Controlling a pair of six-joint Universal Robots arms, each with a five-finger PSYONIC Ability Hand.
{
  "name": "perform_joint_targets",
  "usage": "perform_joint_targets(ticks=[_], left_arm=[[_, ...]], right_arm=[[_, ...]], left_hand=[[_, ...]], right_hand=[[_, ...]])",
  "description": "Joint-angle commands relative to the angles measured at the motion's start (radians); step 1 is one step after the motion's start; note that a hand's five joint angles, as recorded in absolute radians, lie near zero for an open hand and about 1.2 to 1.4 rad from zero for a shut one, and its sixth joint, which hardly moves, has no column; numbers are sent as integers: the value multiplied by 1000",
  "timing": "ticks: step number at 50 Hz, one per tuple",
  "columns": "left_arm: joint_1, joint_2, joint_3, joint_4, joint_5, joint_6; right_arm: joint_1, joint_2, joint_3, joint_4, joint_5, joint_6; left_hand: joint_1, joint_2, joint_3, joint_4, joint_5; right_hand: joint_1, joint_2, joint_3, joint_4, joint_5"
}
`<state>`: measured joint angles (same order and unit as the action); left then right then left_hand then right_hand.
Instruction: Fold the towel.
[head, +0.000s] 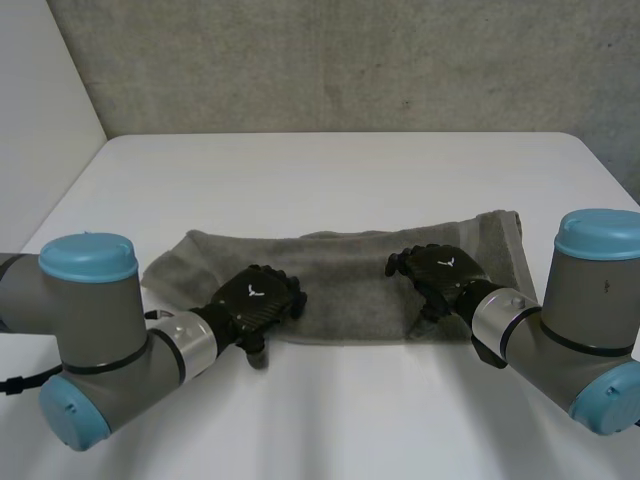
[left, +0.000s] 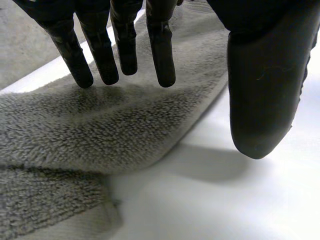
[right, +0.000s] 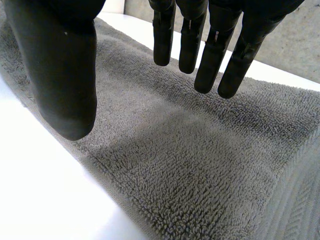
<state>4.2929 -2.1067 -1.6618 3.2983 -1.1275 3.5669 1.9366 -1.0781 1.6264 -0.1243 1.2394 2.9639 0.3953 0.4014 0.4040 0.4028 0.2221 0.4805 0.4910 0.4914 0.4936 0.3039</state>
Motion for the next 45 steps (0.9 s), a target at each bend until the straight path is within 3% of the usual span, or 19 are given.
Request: perform_joint_targets(ticks=[1, 26, 33, 40, 45], left_arm=[[-13, -18, 34, 14, -20, -3], [-24, -99, 128, 11, -25, 1], [-27, -119, 148, 7, -25, 1], [-38, -118, 178, -11, -25, -10], [-47, -46, 206, -35, -21, -63]], right_arm=[[-1, 0, 7, 0, -1, 0], [-2, 0, 7, 0, -1, -2], [-15, 0, 7, 0, -1, -2], [-18, -5, 7, 2, -1, 0], [-16, -8, 9, 2, -1, 1]], left_hand=[[44, 38, 35, 37, 43], [235, 229, 226, 227, 234], [423, 417, 414, 415, 422], [997, 991, 989, 990, 996], [1001, 995, 992, 993, 1000]], right_hand=[[-11, -21, -22, -24, -9], [-11, -21, -22, -24, -9], [-8, -18, -19, -21, -6], [-2, -13, -13, -15, 0], [-2, -13, -13, -15, 0]])
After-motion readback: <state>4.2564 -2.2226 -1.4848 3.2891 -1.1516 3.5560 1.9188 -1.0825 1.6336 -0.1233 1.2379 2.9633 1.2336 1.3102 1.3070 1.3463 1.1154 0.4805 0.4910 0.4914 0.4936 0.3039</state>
